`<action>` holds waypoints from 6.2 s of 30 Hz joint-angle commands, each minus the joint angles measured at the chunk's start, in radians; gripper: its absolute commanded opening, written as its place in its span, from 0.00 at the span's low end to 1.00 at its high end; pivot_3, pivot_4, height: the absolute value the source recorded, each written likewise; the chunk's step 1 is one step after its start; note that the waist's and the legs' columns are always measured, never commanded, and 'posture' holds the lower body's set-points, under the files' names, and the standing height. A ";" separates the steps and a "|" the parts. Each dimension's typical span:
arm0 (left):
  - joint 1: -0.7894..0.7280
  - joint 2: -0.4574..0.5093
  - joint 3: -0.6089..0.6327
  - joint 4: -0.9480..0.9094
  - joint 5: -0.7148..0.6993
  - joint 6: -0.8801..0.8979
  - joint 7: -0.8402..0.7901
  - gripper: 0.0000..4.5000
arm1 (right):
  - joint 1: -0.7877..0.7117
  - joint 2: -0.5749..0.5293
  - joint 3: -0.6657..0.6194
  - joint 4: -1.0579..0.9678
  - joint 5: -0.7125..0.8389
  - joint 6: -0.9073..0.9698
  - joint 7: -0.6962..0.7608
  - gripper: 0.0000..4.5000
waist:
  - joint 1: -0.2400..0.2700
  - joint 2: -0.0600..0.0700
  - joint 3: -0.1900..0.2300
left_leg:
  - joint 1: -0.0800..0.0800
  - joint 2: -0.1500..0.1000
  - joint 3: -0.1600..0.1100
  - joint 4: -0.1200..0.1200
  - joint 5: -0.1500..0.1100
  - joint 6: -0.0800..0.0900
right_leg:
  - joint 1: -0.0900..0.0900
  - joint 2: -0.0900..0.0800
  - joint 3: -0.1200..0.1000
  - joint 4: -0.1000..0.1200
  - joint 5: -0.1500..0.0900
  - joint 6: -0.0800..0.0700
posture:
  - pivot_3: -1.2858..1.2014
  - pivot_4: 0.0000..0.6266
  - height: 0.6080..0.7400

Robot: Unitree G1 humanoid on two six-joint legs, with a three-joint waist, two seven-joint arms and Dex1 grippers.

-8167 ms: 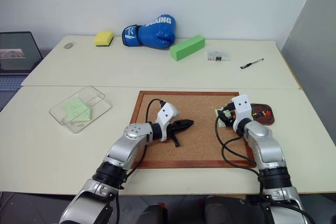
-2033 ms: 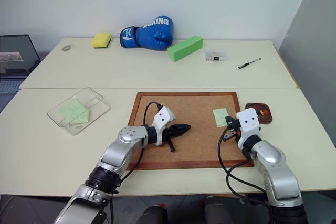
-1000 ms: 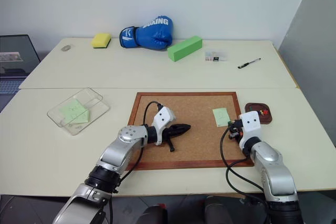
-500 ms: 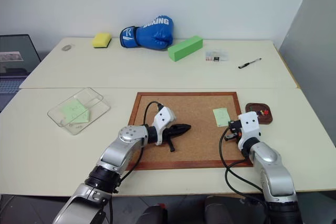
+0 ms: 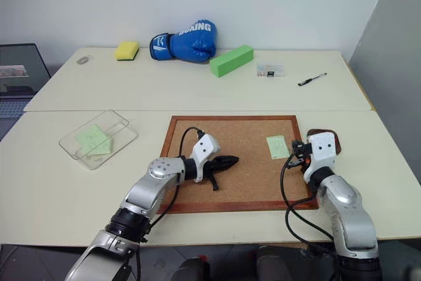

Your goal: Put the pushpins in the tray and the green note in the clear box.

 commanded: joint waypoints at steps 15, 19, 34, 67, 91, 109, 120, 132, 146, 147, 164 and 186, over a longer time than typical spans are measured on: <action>0.031 0.015 -0.028 0.031 0.032 0.043 0.003 0.00 | -0.305 -0.285 0.012 0.576 -0.205 -0.192 0.055 0.00 | -0.002 0.000 0.000 | 0.000 0.000 0.001 0.000 0.000 0.000 | 0.000 0.000 0.001 0.000 0.000 0.000 | 0.52 0.24 1.00; 0.033 0.016 -0.028 0.028 0.032 0.043 0.004 0.00 | -0.328 -0.268 0.032 0.610 -0.204 -0.197 0.071 0.00 | -0.002 0.000 0.000 | 0.000 0.000 0.001 0.000 0.000 0.000 | 0.000 0.000 0.001 0.000 0.000 0.000 | 0.52 0.24 1.00; 0.036 0.018 -0.027 0.026 0.033 0.044 0.006 0.00 | -0.369 -0.237 0.017 0.631 -0.165 -0.133 0.080 0.49 | -0.002 0.000 0.000 | 0.000 0.000 0.001 0.000 0.000 0.000 | 0.000 0.000 0.001 0.000 0.000 0.000 | 0.52 0.24 1.00; 0.042 0.028 -0.020 0.016 0.029 0.053 0.003 0.00 | -0.028 -0.048 0.181 0.078 -0.034 -0.031 0.127 0.57 | -0.007 0.000 0.000 | 0.000 0.000 0.000 0.000 0.000 0.000 | 0.000 0.001 0.000 0.000 0.000 0.000 | 0.52 0.24 1.00; 0.043 0.035 -0.019 0.019 0.033 0.045 0.000 0.00 | 0.003 -0.042 0.164 0.064 -0.014 -0.104 0.155 0.00 | -0.004 0.000 0.000 | 0.000 0.000 0.000 0.000 0.000 0.000 | 0.000 0.001 0.000 0.000 0.000 0.000 | 0.52 0.24 1.00; -0.035 0.114 0.036 0.130 0.041 -0.028 -0.028 0.13 | -0.111 -0.088 0.182 -0.093 -0.017 -0.043 0.186 0.00 | -0.017 0.000 0.000 | 0.000 0.001 0.000 -0.001 0.000 0.000 | 0.000 0.001 0.000 0.000 0.000 0.000 | 0.52 0.24 1.00; -0.281 0.044 0.196 0.223 -0.101 0.148 0.041 0.59 | -0.166 -0.128 0.208 -0.097 -0.046 -0.052 0.213 0.00 | -0.023 -0.005 0.006 | -0.002 0.000 -0.002 0.000 0.001 0.001 | -0.002 0.002 0.000 0.001 0.000 0.001 | 0.52 0.24 1.00; -0.369 -0.065 0.325 0.057 -0.492 0.817 -0.005 0.90 | -0.235 -0.192 0.248 -0.108 -0.124 -0.101 0.246 0.00 | 0.003 -0.005 0.007 | -0.021 -0.001 -0.003 0.001 0.001 0.001 | -0.017 0.000 -0.003 0.001 0.003 -0.006 | 0.52 0.24 1.00; -0.439 -0.106 0.474 0.167 -0.612 0.979 0.093 0.90 | -0.252 -0.229 0.276 -0.134 -0.171 -0.131 0.284 0.00 | 0.001 -0.005 0.007 | -0.017 -0.001 -0.004 0.001 0.005 -0.006 | -0.015 0.000 -0.003 0.004 0.000 0.000 | 0.52 0.24 1.00; -0.444 -0.106 0.485 0.179 -0.617 0.983 0.099 0.90 | -0.252 -0.229 0.276 -0.136 -0.171 -0.131 0.285 0.00 | 0.002 -0.005 0.007 | -0.017 -0.001 -0.003 0.002 0.006 -0.007 | -0.015 0.000 -0.003 0.004 0.000 0.000 | 0.52 0.24 1.00; -0.532 -0.242 0.606 0.326 -0.653 0.987 0.241 0.90 | -0.276 -0.226 0.298 -0.185 -0.184 -0.105 0.317 0.00 | 0.008 -0.006 0.007 | -0.018 -0.001 -0.004 0.002 0.007 -0.009 | -0.015 -0.001 -0.003 0.005 0.000 -0.001 | 0.52 0.24 1.00; -0.548 -0.256 0.647 0.363 -0.683 1.004 0.272 0.14 | -0.289 -0.227 0.295 -0.196 -0.182 -0.091 0.319 0.00 | 0.004 -0.006 0.007 | -0.015 -0.002 -0.004 0.002 0.010 -0.014 | -0.015 -0.001 -0.003 0.012 0.000 0.000 | 0.52 0.24 1.00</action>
